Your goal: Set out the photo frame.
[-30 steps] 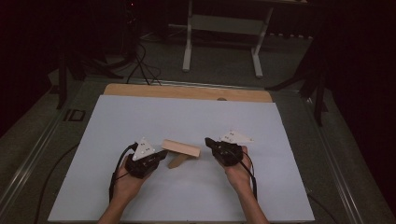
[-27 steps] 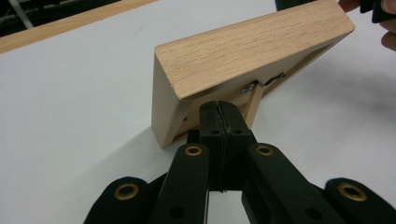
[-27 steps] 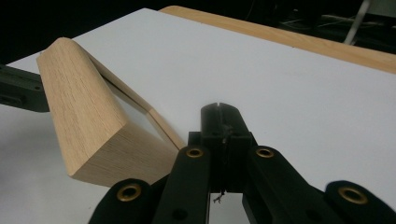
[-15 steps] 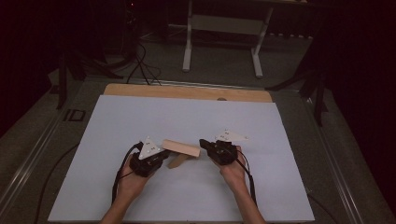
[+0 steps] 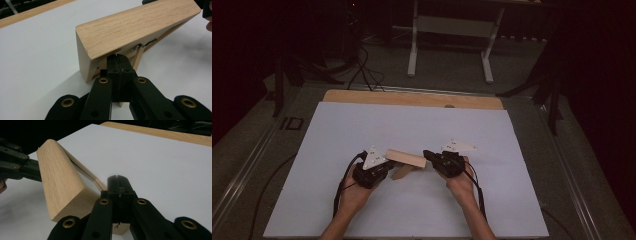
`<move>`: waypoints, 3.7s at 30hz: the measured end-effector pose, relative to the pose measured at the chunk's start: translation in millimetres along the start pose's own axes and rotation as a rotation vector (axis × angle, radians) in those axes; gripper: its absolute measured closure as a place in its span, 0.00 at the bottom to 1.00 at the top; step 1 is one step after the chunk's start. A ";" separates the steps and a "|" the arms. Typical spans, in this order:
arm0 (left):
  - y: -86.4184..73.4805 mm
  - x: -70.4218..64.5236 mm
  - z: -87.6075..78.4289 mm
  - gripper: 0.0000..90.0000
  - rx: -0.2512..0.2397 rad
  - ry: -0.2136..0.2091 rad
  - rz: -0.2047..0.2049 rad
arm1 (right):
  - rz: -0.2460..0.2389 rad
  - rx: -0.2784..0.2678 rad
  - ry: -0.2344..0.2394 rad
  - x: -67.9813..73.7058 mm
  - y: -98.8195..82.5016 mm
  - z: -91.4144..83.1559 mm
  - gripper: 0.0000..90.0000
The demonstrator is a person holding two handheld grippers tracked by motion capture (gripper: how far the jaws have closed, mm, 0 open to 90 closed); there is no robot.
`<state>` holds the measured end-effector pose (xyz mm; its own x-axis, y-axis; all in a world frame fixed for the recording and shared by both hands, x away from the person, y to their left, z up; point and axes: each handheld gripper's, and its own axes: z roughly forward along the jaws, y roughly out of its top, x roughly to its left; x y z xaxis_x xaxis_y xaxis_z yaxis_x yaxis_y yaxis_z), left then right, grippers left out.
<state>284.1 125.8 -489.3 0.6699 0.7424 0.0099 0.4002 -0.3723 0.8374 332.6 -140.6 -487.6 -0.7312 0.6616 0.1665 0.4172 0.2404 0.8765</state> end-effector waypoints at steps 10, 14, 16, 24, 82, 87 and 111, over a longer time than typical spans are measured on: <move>1.8 0.5 3.9 0.99 0.007 -0.001 0.003 | -0.014 0.005 0.002 1.4 0.1 -1.2 1.00; 2.8 -1.5 5.8 0.99 0.004 -0.002 0.005 | -0.025 0.010 -0.001 3.5 0.1 -1.8 1.00; 3.7 -3.3 5.6 0.99 0.002 -0.005 0.011 | -0.030 0.010 -0.003 4.1 0.0 -2.0 1.00; 8.5 -12.1 6.5 0.99 -0.010 -0.020 0.023 | -0.035 0.011 -0.004 7.2 0.1 -3.8 1.00; 6.7 -6.7 25.8 1.00 0.011 -0.021 -0.006 | -0.169 0.069 0.039 42.2 -5.2 -7.5 1.00; 6.2 -3.3 26.6 1.00 0.009 -0.025 -0.015 | -0.193 0.076 0.036 48.3 -4.3 -5.3 1.00; 4.1 7.5 13.4 0.84 0.011 0.004 -0.056 | -0.200 0.075 0.042 45.6 -3.2 -11.8 0.67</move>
<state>299.1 122.4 -493.1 0.6440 0.7642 -0.0349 0.4438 -0.3360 0.8307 291.6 -119.5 -477.5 -0.8244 0.5659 0.0126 0.2995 0.4171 0.8581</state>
